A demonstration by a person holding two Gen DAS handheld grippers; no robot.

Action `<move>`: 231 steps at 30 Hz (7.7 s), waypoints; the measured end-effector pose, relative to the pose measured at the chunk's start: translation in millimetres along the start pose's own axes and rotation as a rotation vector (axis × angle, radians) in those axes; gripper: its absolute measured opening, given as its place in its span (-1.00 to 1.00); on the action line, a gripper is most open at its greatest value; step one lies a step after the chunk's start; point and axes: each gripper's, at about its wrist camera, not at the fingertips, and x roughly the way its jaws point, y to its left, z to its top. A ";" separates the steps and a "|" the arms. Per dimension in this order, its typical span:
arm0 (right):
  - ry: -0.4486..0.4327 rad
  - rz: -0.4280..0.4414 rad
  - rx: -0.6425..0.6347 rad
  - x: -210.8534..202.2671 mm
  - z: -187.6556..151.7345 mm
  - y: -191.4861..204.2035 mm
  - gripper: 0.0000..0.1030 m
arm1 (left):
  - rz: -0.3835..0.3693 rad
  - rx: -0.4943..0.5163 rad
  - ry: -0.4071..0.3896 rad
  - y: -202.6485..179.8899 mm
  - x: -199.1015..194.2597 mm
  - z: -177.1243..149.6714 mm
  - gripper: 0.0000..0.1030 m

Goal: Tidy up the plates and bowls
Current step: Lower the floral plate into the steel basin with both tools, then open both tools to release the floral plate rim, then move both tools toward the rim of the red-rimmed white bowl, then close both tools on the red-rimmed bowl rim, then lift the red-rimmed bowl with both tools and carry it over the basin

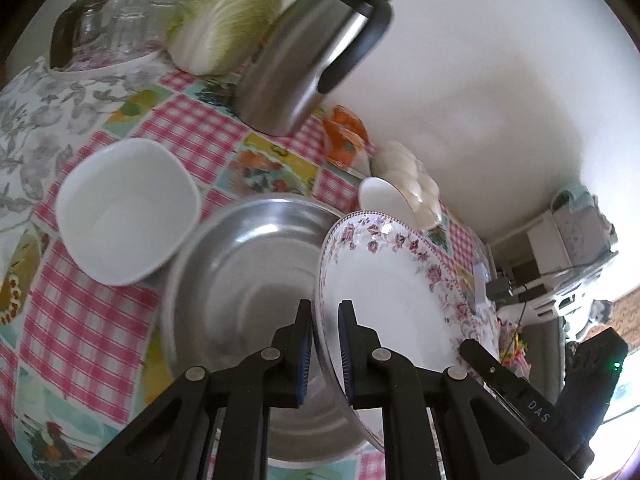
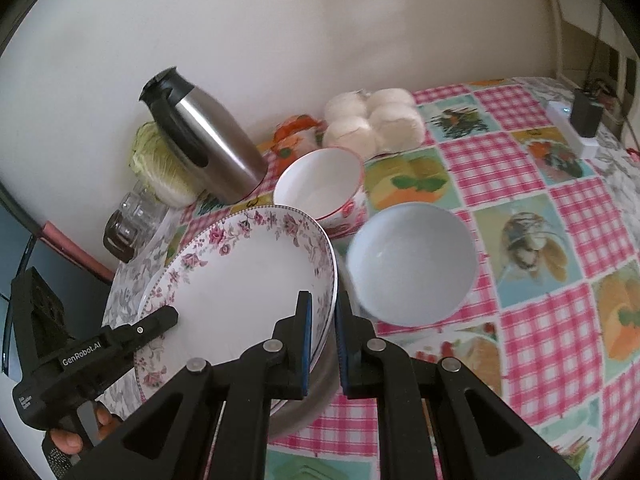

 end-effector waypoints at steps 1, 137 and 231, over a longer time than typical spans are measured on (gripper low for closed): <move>0.002 0.002 -0.002 3.0 0.6 2.9 -0.78 | 0.004 -0.006 -0.002 4.5 -0.4 2.3 -0.73; -0.053 -0.131 -0.133 26.4 9.3 16.7 0.92 | 0.388 0.136 -0.193 5.2 7.7 18.3 1.00; 0.136 -0.176 -0.254 55.0 101.2 0.4 -0.81 | 0.264 0.268 0.170 -132.6 122.8 61.3 -0.78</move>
